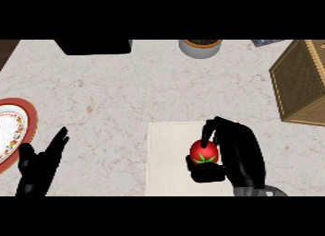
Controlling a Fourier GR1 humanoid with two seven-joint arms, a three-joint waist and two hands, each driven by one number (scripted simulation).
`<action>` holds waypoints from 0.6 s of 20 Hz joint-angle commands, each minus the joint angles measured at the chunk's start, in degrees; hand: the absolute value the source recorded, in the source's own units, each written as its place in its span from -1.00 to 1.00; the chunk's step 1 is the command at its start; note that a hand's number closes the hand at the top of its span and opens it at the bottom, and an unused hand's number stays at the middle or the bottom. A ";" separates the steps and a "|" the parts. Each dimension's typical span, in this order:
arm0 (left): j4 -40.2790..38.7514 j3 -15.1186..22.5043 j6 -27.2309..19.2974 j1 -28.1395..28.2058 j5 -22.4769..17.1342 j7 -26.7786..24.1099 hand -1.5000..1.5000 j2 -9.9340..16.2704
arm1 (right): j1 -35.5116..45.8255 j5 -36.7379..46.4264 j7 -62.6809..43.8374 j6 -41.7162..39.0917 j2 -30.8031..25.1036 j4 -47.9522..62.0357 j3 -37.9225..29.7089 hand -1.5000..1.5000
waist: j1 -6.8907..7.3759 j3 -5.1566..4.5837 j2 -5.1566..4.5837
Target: Pick the tomato from the placemat and place it in the basket
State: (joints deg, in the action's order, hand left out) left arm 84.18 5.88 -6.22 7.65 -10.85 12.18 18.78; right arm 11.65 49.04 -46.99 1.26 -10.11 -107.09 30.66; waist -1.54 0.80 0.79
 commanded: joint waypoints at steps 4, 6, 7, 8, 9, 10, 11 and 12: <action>-2.05 1.02 -0.14 1.20 -0.06 3.30 0.00 -1.39 | 4.59 -1.60 -4.11 3.60 0.99 -16.89 -12.02 1.00 | 0.36 -0.81 -0.48; -4.38 -0.27 0.36 0.52 0.01 2.21 0.00 -0.72 | 6.94 -3.40 -7.61 0.91 0.59 -20.92 -16.11 1.00 | 0.43 -0.86 -0.59; -4.09 0.25 -0.31 1.37 0.58 0.32 0.00 -1.97 | 9.10 -4.66 -9.55 -0.86 -0.09 -22.32 -19.23 1.00 | 0.69 -0.87 -0.58; -3.33 1.19 0.38 1.42 0.96 2.11 0.00 -1.48 | 10.86 -4.92 -9.82 -2.53 -1.98 -21.32 -21.89 1.00 | 0.97 -0.85 -0.67; -1.43 0.96 0.28 1.52 0.28 2.54 0.00 -1.86 | 10.23 -5.68 -11.51 -5.08 -4.13 -23.26 -24.19 1.00 | 0.90 -0.83 -0.58; -2.93 -0.26 1.14 0.55 0.18 2.83 0.00 -0.32 | 13.43 -6.78 -13.06 -6.27 -4.58 -21.45 -27.08 1.00 | 1.06 -0.86 -0.69; -3.00 -0.64 1.96 1.36 -0.36 2.05 0.00 -0.22 | 12.57 -8.45 -14.55 -8.30 -5.59 -24.80 -28.20 1.00 | 0.91 -0.85 -0.59; -3.53 1.06 0.54 2.37 1.38 -0.29 0.00 -2.31 | 16.80 -10.11 -15.44 -8.83 -6.78 -23.35 -32.37 1.00 | 1.04 -0.89 -0.62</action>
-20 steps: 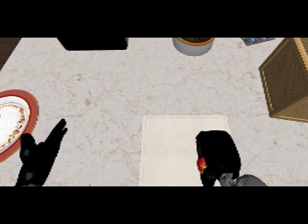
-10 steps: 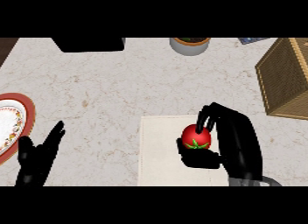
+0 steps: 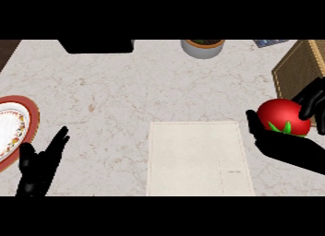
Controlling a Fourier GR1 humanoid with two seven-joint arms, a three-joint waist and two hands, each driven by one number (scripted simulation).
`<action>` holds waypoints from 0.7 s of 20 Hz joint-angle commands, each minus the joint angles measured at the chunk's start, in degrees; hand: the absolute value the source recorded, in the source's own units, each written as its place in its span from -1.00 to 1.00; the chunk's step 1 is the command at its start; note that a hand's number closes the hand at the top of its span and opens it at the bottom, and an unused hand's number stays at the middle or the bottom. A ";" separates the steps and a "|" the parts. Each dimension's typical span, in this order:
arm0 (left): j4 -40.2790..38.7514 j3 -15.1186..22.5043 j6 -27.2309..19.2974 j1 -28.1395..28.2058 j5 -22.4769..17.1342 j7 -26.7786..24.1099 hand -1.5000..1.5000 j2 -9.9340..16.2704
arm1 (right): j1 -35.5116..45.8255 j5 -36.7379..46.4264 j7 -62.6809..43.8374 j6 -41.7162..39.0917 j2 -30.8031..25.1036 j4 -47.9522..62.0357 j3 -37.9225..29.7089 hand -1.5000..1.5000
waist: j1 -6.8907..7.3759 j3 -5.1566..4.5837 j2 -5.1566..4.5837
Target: Pick the tomato from the placemat and place it in the basket
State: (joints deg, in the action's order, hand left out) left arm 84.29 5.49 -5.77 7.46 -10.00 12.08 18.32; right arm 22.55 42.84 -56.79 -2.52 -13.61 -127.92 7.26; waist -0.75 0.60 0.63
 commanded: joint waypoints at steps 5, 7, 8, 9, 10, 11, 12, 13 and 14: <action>-3.27 1.25 -0.61 -0.61 0.48 3.18 0.00 -2.65 | 13.90 -13.13 -5.47 -8.30 -9.76 5.14 -21.89 1.00 | 0.30 -0.64 -0.58; -2.41 0.41 0.13 -0.93 0.83 3.80 0.00 -1.03 | 17.33 -14.17 -5.95 -8.96 -11.65 9.97 -23.24 1.00 | 0.70 -0.64 -0.59; -4.38 0.83 1.30 1.50 0.85 -0.26 0.00 -1.75 | 19.28 -12.99 -3.44 -8.35 -13.07 15.07 -22.75 1.00 | 1.30 -0.69 -0.77; -4.16 1.07 -0.20 -0.05 1.69 2.18 0.00 -2.27 | 16.74 -15.16 -2.17 -9.60 -13.83 14.27 -23.90 1.00 | 0.73 -0.63 -0.68; -2.83 2.16 0.39 0.01 1.61 3.72 0.00 -2.43 | 18.22 -15.95 -0.39 -8.92 -15.53 17.60 -26.60 1.00 | 0.86 -0.61 -0.73; -5.23 -0.11 2.29 0.01 0.15 0.91 0.00 -1.37 | 19.03 -17.89 -0.87 -10.92 -17.37 17.69 -27.77 1.00 | 0.69 -0.65 -0.66; -4.74 -0.64 1.30 -0.83 0.01 3.03 0.00 -1.53 | 16.95 -18.27 2.63 -9.53 -16.98 20.26 -28.67 1.00 | 0.78 -0.60 -0.75; -2.72 0.24 2.17 2.69 0.49 0.42 0.00 -1.52 | 18.19 -16.67 2.32 -9.43 -17.43 22.60 -27.24 1.00 | 1.37 -0.62 -0.71; -4.12 -0.39 1.21 0.05 1.21 2.16 0.00 -1.52 | 15.26 -18.11 1.82 -11.11 -17.89 18.16 -27.86 1.00 | 0.60 -0.61 -0.60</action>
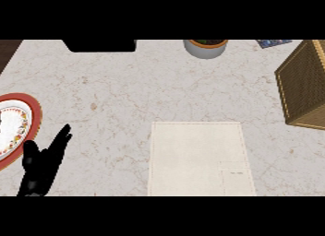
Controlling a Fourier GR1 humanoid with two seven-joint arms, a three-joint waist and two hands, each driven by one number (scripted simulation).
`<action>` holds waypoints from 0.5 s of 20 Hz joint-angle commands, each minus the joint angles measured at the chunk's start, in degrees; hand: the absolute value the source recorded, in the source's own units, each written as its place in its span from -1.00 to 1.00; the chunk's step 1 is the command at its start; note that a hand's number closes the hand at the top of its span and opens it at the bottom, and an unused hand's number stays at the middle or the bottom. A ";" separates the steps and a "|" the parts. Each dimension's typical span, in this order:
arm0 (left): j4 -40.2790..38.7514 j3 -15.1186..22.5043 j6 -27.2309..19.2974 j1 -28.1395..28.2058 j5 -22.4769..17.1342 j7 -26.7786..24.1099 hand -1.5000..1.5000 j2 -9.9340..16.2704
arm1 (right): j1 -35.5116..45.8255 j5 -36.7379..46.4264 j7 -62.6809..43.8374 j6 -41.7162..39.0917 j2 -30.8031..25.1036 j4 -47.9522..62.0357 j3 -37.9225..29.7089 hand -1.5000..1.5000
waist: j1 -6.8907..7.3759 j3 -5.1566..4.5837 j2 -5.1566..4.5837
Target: Pick the tomato from the placemat and place it in the basket
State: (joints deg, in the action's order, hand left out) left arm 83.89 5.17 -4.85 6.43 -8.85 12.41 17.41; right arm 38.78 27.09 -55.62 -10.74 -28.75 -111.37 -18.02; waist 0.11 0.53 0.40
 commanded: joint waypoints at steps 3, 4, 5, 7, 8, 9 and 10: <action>-3.13 -1.30 2.09 1.48 -1.74 1.50 0.00 0.00 | 0.58 -0.76 7.65 -1.23 -5.54 12.99 -3.80 1.00 | 0.54 -0.54 -0.59; -3.32 1.01 0.43 0.73 0.61 2.57 0.00 -1.42 | 0.26 0.66 11.67 0.95 -5.21 16.91 -3.60 1.00 | 0.74 -0.51 -0.79; -5.05 0.43 1.41 0.84 0.03 0.97 0.00 -1.59 | 1.88 0.05 12.08 1.16 -5.00 18.54 -3.19 1.00 | 0.76 -0.55 -0.76; -3.10 -1.52 2.73 2.64 -0.52 0.44 0.00 0.62 | 1.20 -0.46 14.64 1.49 -5.23 19.66 -3.41 1.00 | 0.66 -0.54 -0.56; -3.81 -0.29 1.29 1.51 0.18 0.91 0.00 -1.62 | 0.23 1.37 15.11 2.91 -3.72 20.43 -1.62 1.00 | 0.59 -0.54 -0.62; -6.19 -1.22 2.87 0.09 -0.71 1.10 0.00 -0.56 | -1.27 0.77 20.25 5.20 -3.38 24.34 -3.87 1.00 | 0.61 -0.51 -0.87; 1.01 2.20 -0.21 1.96 1.75 4.42 0.00 -2.59 | -0.74 -1.19 20.68 4.07 -4.23 25.90 -5.20 1.00 | 0.64 -0.48 -0.58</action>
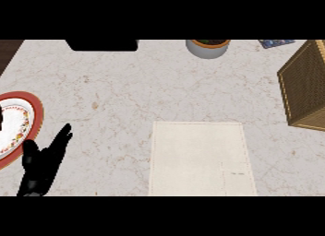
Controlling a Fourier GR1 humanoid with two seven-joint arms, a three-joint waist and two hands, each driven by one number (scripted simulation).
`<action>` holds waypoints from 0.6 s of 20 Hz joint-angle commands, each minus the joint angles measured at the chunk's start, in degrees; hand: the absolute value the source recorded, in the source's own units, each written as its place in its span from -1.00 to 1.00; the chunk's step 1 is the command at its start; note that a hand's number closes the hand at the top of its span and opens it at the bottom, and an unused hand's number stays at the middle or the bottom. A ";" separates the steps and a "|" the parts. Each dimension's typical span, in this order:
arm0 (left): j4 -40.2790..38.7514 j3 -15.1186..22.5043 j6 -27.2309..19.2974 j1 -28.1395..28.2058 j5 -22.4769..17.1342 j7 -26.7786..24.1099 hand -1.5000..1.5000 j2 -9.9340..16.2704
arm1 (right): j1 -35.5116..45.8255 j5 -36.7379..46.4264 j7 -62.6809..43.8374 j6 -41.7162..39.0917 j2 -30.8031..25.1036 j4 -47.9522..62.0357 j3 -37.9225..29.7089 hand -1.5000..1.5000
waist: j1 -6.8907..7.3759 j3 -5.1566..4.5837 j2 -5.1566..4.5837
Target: Pick the tomato from the placemat and place it in the basket
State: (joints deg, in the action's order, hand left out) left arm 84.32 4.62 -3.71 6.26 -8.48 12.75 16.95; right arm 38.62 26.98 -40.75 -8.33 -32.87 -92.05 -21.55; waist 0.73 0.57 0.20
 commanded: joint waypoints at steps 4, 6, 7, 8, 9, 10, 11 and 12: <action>-5.91 -0.54 -0.36 -0.56 0.47 0.78 0.00 -2.08 | 0.46 -1.98 9.68 5.46 1.18 13.65 -3.71 1.00 | -0.12 -0.56 -0.50; -2.14 -0.63 1.33 2.62 -0.45 2.47 0.00 -0.25 | 0.70 -6.03 9.36 5.47 2.67 14.63 -6.50 1.00 | 0.06 -0.54 -0.37; -4.54 -0.01 0.46 1.16 0.55 1.33 0.00 -1.77 | 1.51 -5.46 12.96 7.74 2.48 18.11 -7.16 1.00 | 0.12 -0.54 -0.56; -3.50 -1.17 1.77 1.83 -0.71 1.58 0.00 -0.80 | -0.92 -6.89 13.72 5.41 1.44 17.73 -7.73 1.00 | -0.25 -0.55 -0.36; -1.48 0.29 0.28 1.94 0.48 3.78 0.00 -1.71 | -2.41 -7.07 17.19 7.24 2.51 18.89 -8.45 1.00 | -0.21 -0.51 -0.38; -3.65 -0.34 1.51 3.21 0.40 -0.19 0.00 -1.88 | -1.84 -6.16 16.86 8.15 2.73 18.27 -7.33 1.00 | -0.22 -0.56 -0.33; -5.32 -0.97 0.12 0.31 1.09 0.85 0.00 -2.21 | -0.11 -7.68 18.59 6.65 0.75 23.10 -8.62 1.00 | -0.19 -0.55 -0.46; -2.04 -1.05 1.06 2.08 -0.07 3.13 0.00 -1.41 | -2.34 -7.49 20.60 7.62 1.47 23.02 -8.89 1.00 | -0.14 -0.53 -0.38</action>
State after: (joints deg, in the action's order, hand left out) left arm 84.31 3.44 -3.14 6.39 -7.93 13.01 16.16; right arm 37.67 20.83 -25.46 -1.86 -31.23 -73.75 -28.85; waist 0.65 0.59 0.25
